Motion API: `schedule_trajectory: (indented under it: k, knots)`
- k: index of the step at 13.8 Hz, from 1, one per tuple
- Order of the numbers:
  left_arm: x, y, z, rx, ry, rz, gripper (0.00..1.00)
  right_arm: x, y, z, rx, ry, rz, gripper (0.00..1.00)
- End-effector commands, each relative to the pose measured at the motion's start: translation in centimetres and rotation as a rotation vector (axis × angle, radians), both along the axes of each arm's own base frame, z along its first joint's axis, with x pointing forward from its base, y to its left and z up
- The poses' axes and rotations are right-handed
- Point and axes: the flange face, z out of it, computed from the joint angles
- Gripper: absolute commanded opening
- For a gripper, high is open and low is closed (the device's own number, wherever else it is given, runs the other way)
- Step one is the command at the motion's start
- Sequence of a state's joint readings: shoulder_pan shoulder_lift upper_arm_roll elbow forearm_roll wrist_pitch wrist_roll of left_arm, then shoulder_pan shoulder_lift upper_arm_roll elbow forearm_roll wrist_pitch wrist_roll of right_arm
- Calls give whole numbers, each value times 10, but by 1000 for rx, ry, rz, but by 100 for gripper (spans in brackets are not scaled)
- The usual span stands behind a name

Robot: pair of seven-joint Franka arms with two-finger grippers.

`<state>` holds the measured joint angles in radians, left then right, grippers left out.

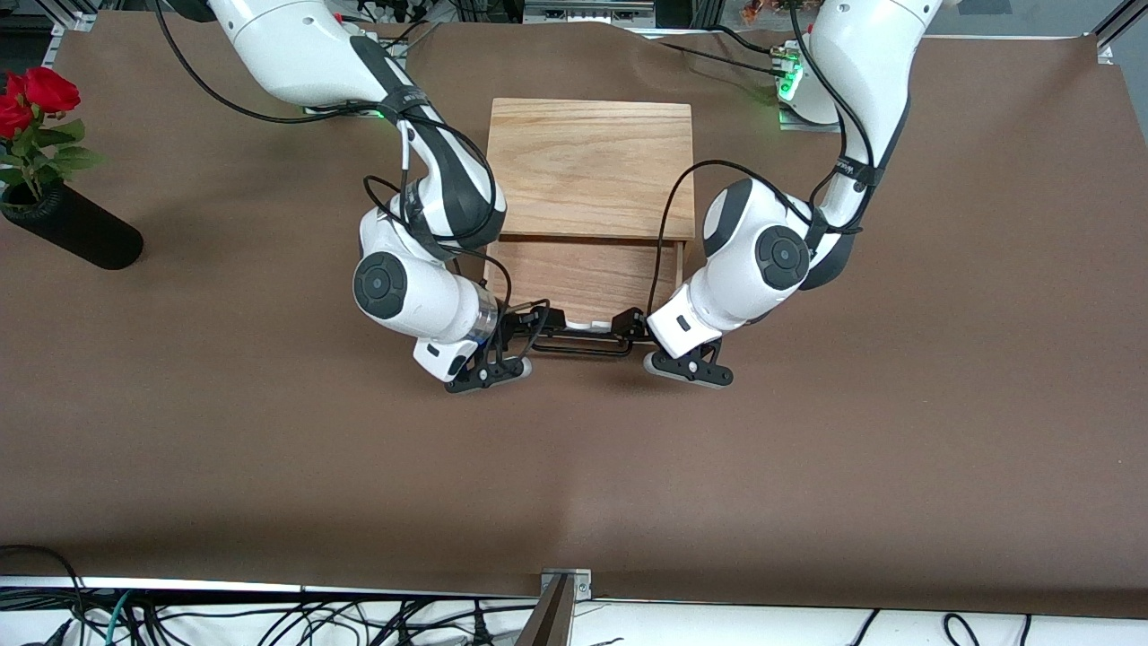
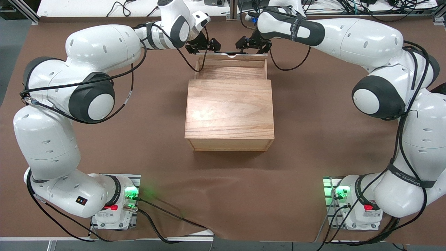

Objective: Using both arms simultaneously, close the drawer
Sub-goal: 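Position both grippers against the white drawer front beside the black handle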

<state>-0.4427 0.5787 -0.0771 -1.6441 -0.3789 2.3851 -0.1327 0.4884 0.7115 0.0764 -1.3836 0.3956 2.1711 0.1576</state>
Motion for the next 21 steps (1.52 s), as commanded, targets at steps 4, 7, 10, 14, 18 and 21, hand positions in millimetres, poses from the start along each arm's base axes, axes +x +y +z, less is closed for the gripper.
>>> schedule_trajectory:
  k: [4, 7, 10, 14, 18, 21]
  knots:
    - [-19, -10, -6, 13, 117, -47, 100, -24, 20, -13, -11, 102, 51, 100]
    - [-19, -11, -5, 14, 124, -49, 100, -21, 18, -30, -16, 109, 45, 100]
    - [-23, -11, -1, 19, 153, -65, 100, -20, 17, -31, -17, 118, 45, 100]
    - [-36, -12, 14, 37, 236, -85, 100, -17, 16, -22, 1, 118, 34, 100]
    - [-40, -12, 14, 47, 268, -83, 100, -21, 18, -12, 7, 161, 52, 100]
    - [-43, -14, 13, 49, 281, -83, 100, -27, 20, -9, 57, 246, 34, 100]
